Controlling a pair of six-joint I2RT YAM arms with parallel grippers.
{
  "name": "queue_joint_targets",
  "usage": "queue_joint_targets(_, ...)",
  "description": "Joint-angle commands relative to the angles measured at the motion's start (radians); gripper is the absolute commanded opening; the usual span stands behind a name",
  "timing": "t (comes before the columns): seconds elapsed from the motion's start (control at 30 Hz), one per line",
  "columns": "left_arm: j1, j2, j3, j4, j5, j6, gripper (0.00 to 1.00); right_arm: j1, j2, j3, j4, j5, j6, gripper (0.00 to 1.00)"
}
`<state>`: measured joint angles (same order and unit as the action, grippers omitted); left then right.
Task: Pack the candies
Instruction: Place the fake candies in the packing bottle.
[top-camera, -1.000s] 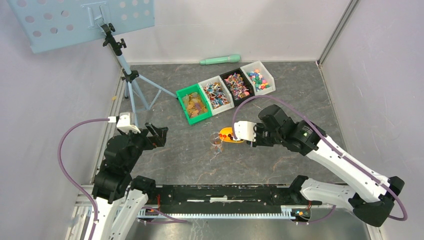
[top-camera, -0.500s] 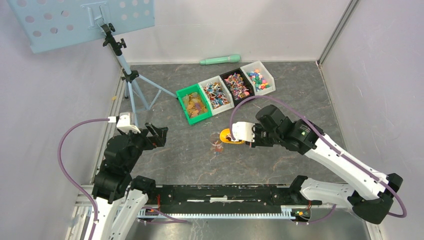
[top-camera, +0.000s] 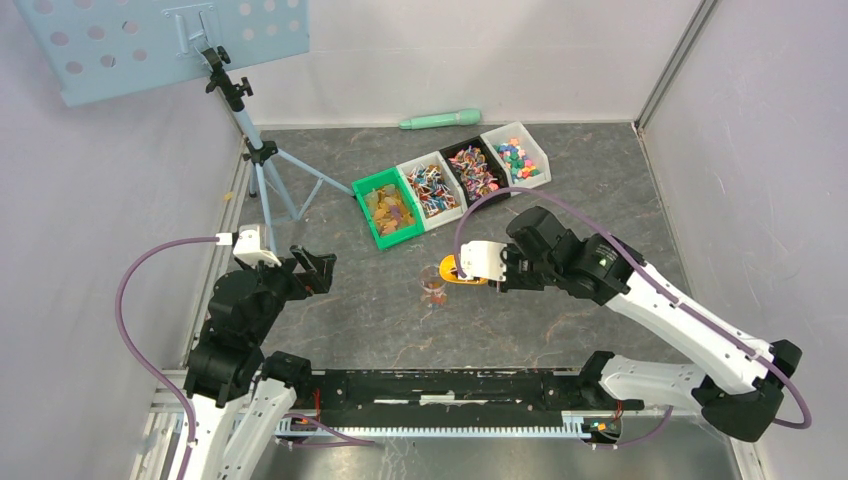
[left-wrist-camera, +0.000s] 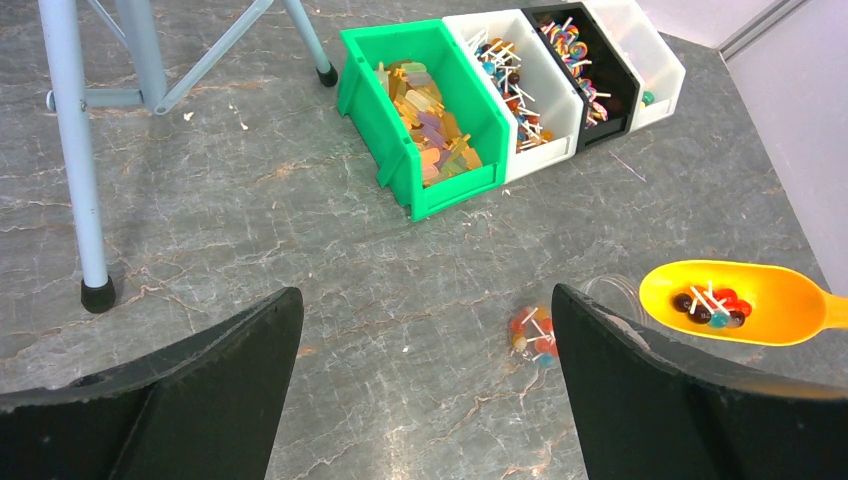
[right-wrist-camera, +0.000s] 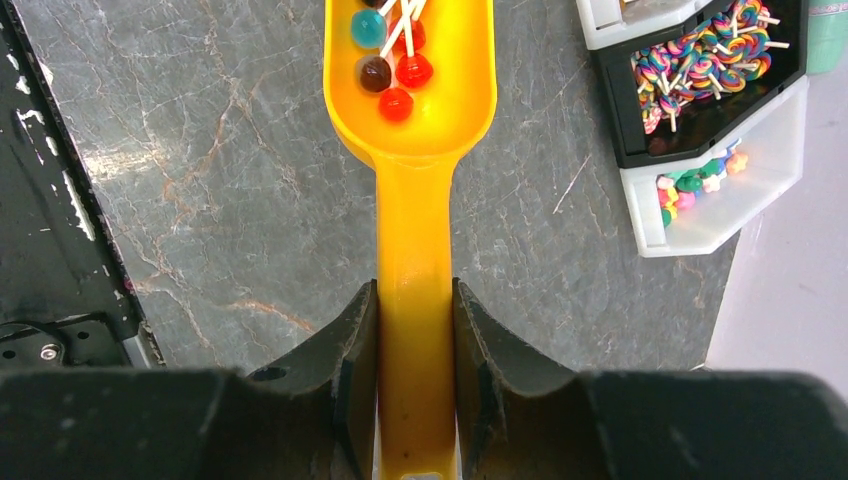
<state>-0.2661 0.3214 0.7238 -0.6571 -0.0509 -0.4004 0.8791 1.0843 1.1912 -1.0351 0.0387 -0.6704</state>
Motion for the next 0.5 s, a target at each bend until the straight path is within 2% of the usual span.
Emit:
queue_joint_targets(0.0, -0.004, -0.008, 0.011, 0.015, 0.001, 0.048, 1.00, 0.013, 0.008, 0.063, -0.009, 0.028, 0.019, 0.00)
queue_joint_targets(0.47, -0.003, -0.016, 0.010, 0.017, 0.000, 0.048, 1.00, 0.046, 0.047, 0.092, -0.028, 0.047, 0.034, 0.00)
